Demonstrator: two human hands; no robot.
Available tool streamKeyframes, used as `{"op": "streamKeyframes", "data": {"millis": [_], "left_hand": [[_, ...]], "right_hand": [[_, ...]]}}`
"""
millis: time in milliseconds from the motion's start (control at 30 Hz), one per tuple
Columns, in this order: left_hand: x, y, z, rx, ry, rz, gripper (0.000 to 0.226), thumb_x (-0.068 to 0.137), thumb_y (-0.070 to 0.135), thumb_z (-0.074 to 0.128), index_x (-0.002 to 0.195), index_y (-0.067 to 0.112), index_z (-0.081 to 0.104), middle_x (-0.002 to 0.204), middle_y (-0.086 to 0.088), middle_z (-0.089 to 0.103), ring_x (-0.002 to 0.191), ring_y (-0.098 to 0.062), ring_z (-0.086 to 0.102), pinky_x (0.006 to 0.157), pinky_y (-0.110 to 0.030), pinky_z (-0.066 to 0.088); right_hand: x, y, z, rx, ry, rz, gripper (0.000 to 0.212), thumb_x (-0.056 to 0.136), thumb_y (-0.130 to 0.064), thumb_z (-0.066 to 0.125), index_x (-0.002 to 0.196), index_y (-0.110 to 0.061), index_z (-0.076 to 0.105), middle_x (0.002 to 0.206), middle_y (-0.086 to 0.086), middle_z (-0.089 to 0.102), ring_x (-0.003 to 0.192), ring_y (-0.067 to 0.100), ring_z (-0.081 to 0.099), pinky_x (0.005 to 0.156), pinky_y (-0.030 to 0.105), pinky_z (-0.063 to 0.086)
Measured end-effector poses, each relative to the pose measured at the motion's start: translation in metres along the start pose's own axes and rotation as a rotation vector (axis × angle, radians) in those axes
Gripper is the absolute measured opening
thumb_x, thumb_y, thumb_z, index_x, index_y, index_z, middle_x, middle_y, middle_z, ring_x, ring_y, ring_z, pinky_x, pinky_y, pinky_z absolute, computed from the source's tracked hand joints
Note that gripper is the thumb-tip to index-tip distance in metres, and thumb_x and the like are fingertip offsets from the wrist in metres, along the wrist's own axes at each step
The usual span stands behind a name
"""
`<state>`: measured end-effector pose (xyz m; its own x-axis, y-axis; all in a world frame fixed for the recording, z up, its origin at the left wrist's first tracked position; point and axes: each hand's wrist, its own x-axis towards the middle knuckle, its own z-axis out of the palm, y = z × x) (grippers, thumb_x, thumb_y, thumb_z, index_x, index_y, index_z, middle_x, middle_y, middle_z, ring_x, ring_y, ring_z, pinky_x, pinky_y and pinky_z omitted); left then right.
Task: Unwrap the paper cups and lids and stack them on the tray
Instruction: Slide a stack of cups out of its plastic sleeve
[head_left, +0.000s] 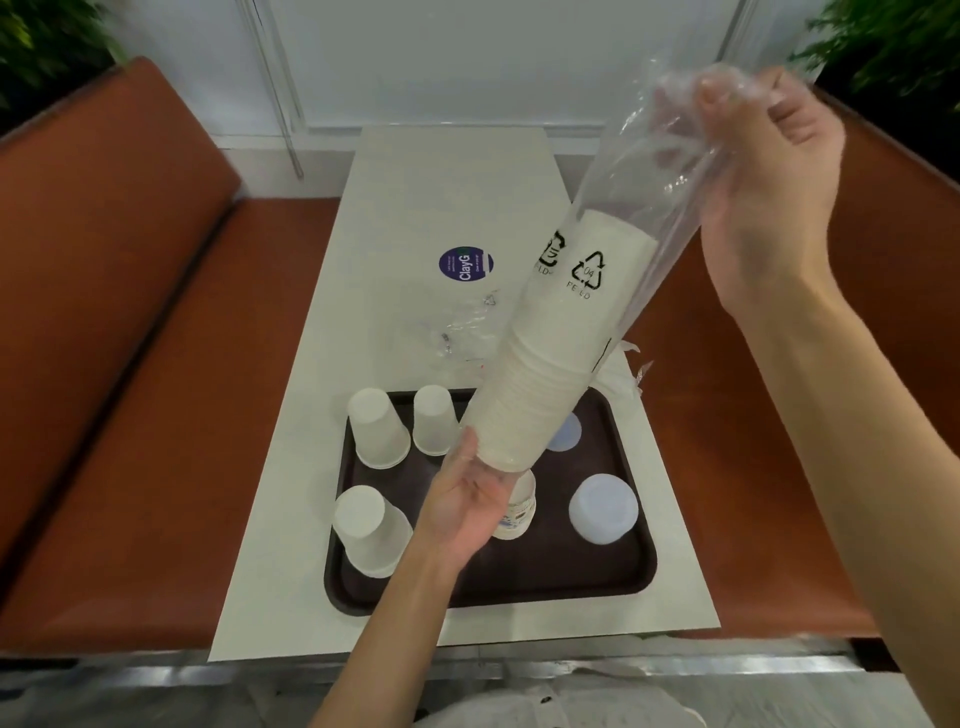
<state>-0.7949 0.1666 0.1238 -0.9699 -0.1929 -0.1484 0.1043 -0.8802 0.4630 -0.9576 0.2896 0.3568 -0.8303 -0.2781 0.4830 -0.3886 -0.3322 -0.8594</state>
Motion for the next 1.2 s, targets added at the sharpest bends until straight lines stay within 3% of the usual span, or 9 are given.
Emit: {"op": "streamKeyframes", "data": {"millis": [133,233,333,433,567,767,1033,1133,1200], "left_hand": [[0.002,-0.001,0.001,-0.05,0.019,0.005,0.059,0.062,0.027,0.094,0.117,0.013,0.074,0.129,-0.01,0.067,0.12,-0.026,0.064,0.097,-0.038,0.055],[0.003,0.001,0.002,-0.05,-0.015,0.031,0.051,0.069,0.029,0.09,0.115,0.015,0.075,0.129,-0.008,0.068,0.12,-0.026,0.064,0.097,-0.039,0.054],[0.003,0.005,0.0,-0.067,0.013,0.027,0.041,0.075,0.027,0.085,0.114,0.014,0.076,0.128,-0.009,0.068,0.119,-0.027,0.065,0.094,-0.037,0.055],[0.003,0.006,-0.007,-0.115,0.07,0.023,0.035,0.083,0.023,0.075,0.116,0.012,0.074,0.131,-0.011,0.066,0.121,-0.027,0.063,0.097,-0.037,0.055],[0.002,0.005,-0.008,-0.18,0.069,0.011,0.044,0.071,0.017,0.088,0.112,0.009,0.076,0.127,-0.012,0.068,0.118,-0.027,0.065,0.092,-0.038,0.057],[0.0,0.009,-0.008,-0.266,0.107,0.024,0.033,0.093,0.017,0.051,0.115,0.009,0.074,0.128,-0.013,0.067,0.119,-0.031,0.064,0.104,-0.044,0.049],[-0.008,0.004,-0.009,-0.282,0.143,-0.033,0.034,0.088,0.02,0.057,0.114,0.007,0.074,0.128,-0.012,0.068,0.12,-0.029,0.064,0.103,-0.04,0.051],[-0.008,0.006,-0.011,-0.312,0.154,-0.024,0.035,0.09,0.018,0.054,0.116,0.006,0.073,0.13,-0.014,0.066,0.121,-0.031,0.063,0.096,-0.044,0.054],[-0.006,0.006,-0.012,-0.308,0.181,-0.029,0.036,0.09,0.018,0.054,0.118,0.005,0.072,0.132,-0.015,0.064,0.124,-0.032,0.061,0.097,-0.044,0.054]], "right_hand": [[0.002,-0.004,0.007,0.142,-0.003,0.089,0.008,0.096,-0.015,0.058,0.091,-0.011,0.061,0.103,0.011,0.072,0.099,0.028,0.069,0.091,0.043,0.055],[-0.005,0.009,0.011,0.208,-0.047,0.225,0.028,0.094,-0.018,0.058,0.114,0.0,0.052,0.125,0.019,0.063,0.112,0.032,0.065,0.103,0.053,0.048],[-0.018,0.028,0.013,0.112,-0.142,0.304,0.041,0.085,-0.005,0.066,0.121,0.003,0.048,0.119,0.02,0.062,0.108,0.032,0.063,0.105,0.053,0.046],[-0.013,0.026,0.008,0.058,-0.131,0.225,0.031,0.084,0.0,0.069,0.111,0.0,0.054,0.102,0.013,0.071,0.099,0.031,0.066,0.099,0.054,0.05],[-0.004,0.022,0.008,0.133,-0.096,0.186,0.006,0.091,-0.008,0.065,0.088,-0.007,0.059,0.086,0.007,0.074,0.085,0.025,0.068,0.09,0.044,0.054],[-0.031,0.045,0.015,-0.069,-0.222,0.296,0.023,0.08,0.0,0.074,0.097,0.011,0.062,0.091,0.012,0.069,0.093,0.031,0.065,0.097,0.047,0.053],[-0.013,0.023,0.006,-0.212,-0.069,0.01,0.012,0.085,-0.004,0.071,0.087,-0.005,0.059,0.078,-0.004,0.073,0.077,0.015,0.069,0.077,0.03,0.056],[-0.026,0.034,0.012,-0.305,-0.151,0.132,0.025,0.094,-0.014,0.065,0.104,0.009,0.06,0.084,0.006,0.072,0.077,0.021,0.071,0.073,0.031,0.059],[-0.036,0.038,0.016,-0.359,-0.216,0.173,0.021,0.098,-0.016,0.059,0.096,0.004,0.065,0.082,0.006,0.073,0.075,0.022,0.071,0.072,0.031,0.059]]}}
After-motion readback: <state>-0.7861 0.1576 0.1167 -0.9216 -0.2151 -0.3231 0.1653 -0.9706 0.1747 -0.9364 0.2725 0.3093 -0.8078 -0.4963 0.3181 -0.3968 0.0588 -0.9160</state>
